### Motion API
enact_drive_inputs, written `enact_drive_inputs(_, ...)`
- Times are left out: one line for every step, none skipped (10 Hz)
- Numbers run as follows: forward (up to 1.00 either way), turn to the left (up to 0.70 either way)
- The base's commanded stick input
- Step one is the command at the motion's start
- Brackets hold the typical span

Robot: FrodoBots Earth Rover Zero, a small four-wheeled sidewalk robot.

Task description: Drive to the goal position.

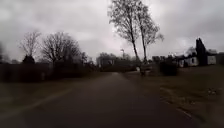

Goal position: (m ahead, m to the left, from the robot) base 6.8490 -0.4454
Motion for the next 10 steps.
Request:
enact_drive_inputs(1.00,0.00)
enact_drive_inputs(1.00,0.00)
enact_drive_inputs(1.00,0.00)
enact_drive_inputs(1.00,0.00)
enact_drive_inputs(1.00,0.00)
enact_drive_inputs(1.00,0.00)
enact_drive_inputs(1.00,0.00)
enact_drive_inputs(1.00,0.40)
enact_drive_inputs(1.00,0.40)
enact_drive_inputs(1.00,0.40)
